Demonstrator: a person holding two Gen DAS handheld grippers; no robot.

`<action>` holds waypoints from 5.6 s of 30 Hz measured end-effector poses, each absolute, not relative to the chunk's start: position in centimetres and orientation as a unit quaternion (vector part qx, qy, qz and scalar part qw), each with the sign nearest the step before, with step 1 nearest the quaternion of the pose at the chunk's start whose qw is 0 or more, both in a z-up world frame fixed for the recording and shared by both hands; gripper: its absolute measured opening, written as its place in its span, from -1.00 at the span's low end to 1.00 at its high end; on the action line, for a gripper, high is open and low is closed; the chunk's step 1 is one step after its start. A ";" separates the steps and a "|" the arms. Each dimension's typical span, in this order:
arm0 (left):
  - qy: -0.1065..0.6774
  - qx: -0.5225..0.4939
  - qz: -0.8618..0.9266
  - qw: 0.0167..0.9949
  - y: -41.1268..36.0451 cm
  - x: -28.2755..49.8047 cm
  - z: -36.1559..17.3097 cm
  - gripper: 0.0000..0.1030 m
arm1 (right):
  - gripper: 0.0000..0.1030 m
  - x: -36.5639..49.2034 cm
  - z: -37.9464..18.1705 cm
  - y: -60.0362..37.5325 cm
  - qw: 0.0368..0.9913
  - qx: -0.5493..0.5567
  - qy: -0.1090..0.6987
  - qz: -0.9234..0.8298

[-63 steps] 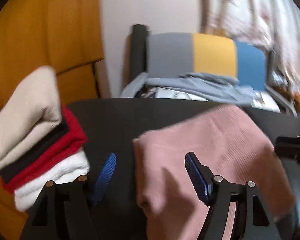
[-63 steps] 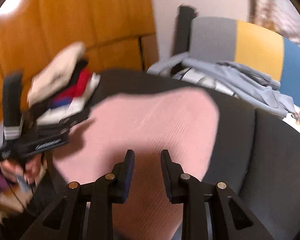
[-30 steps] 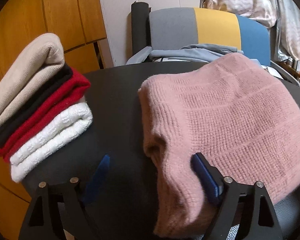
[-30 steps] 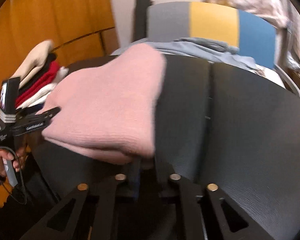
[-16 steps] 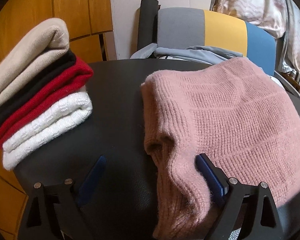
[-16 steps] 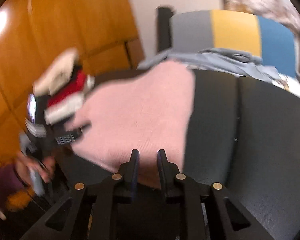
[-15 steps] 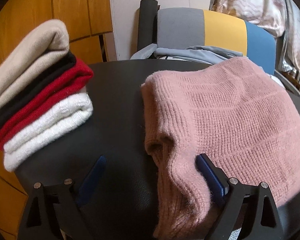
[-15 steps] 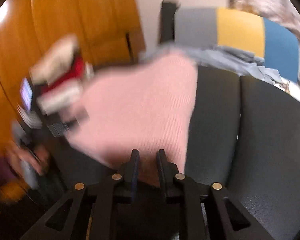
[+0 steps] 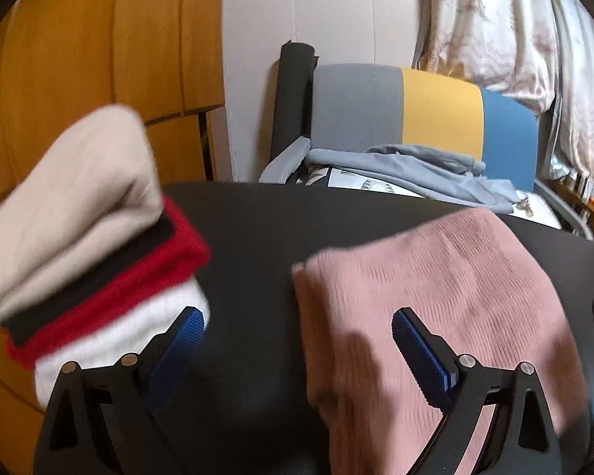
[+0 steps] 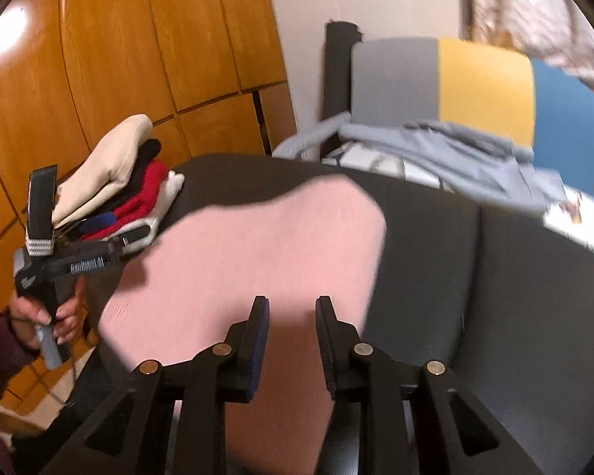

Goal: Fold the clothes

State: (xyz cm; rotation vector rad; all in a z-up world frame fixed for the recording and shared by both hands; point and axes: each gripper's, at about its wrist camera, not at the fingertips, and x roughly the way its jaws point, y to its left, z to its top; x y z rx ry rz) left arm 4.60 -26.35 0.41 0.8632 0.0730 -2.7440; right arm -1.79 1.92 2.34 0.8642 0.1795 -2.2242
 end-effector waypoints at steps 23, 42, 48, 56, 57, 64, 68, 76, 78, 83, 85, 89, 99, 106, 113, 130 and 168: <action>0.237 0.429 -0.871 0.035 -34.1 0.2 -3.2 1.00 | 0.37 -10.4 -2.1 6.1 0.339 0.504 -0.205 -0.768; 0.186 0.492 -0.850 -0.031 -32.3 -5.0 -6.5 1.00 | 0.57 -13.8 -7.9 4.0 0.369 0.595 -0.292 -0.652; 0.159 0.487 -0.855 -0.082 -31.2 -6.8 -6.6 1.00 | 0.64 -14.6 -7.7 2.3 0.378 0.608 -0.262 -0.648; 0.137 0.459 -0.875 -0.071 -28.9 -6.4 -6.7 0.76 | 0.07 -13.4 -7.4 1.1 0.375 0.587 -0.206 -0.688; 0.146 0.456 -0.874 -0.079 -28.8 -6.1 -6.5 0.59 | 0.02 -13.3 -7.5 1.4 0.374 0.584 -0.221 -0.685; 0.132 0.441 -0.884 -0.079 -27.1 -5.4 -4.7 -0.19 | -0.09 -12.3 -6.2 2.3 0.398 0.555 -0.247 -0.688; 0.135 0.415 -0.895 -0.095 -27.1 -3.3 -2.4 -0.35 | -0.13 -11.3 -3.8 2.6 0.425 0.534 -0.249 -0.687; 0.123 0.325 -0.929 -0.126 -27.5 1.0 5.4 -0.72 | -0.19 -8.7 4.9 -2.5 0.500 0.487 -0.183 -0.692; 0.106 0.329 -0.932 -0.113 -28.0 1.2 5.5 -0.69 | -0.20 -9.0 5.4 -3.8 0.494 0.489 -0.159 -0.701; 0.173 0.396 -0.901 -0.024 -32.2 0.6 0.2 -0.09 | -0.21 -10.1 0.7 -1.0 0.441 0.530 -0.195 -0.698; 0.206 0.416 -0.886 0.001 -33.8 0.6 -2.2 0.07 | -0.21 -10.5 -1.8 1.4 0.416 0.545 -0.219 -0.694; 0.234 0.434 -0.870 -0.013 -34.0 -0.9 -4.4 0.72 | -0.21 -12.0 -6.5 5.6 0.383 0.562 -0.289 -0.674; 0.283 0.477 -0.829 -0.071 -31.5 -5.0 -6.6 1.00 | -0.20 -11.9 -9.6 8.1 0.386 0.543 -0.337 -0.665; 0.324 0.491 -0.799 -0.123 -30.3 -6.6 -6.5 1.00 | -0.20 -11.9 -9.4 8.7 0.392 0.537 -0.340 -0.665; 0.204 0.503 -0.828 -0.140 -25.9 -7.3 -5.6 0.40 | -0.20 -11.7 -9.4 8.9 0.396 0.528 -0.340 -0.670; 0.118 0.392 -0.907 -0.101 -24.0 -2.7 3.2 -0.29 | -0.23 -9.9 -1.5 3.5 0.474 0.486 -0.355 -0.643; 0.316 0.295 -0.874 0.222 -64.2 3.4 10.0 0.43 | 0.14 -19.7 8.5 -45.8 0.614 0.497 -0.210 -0.577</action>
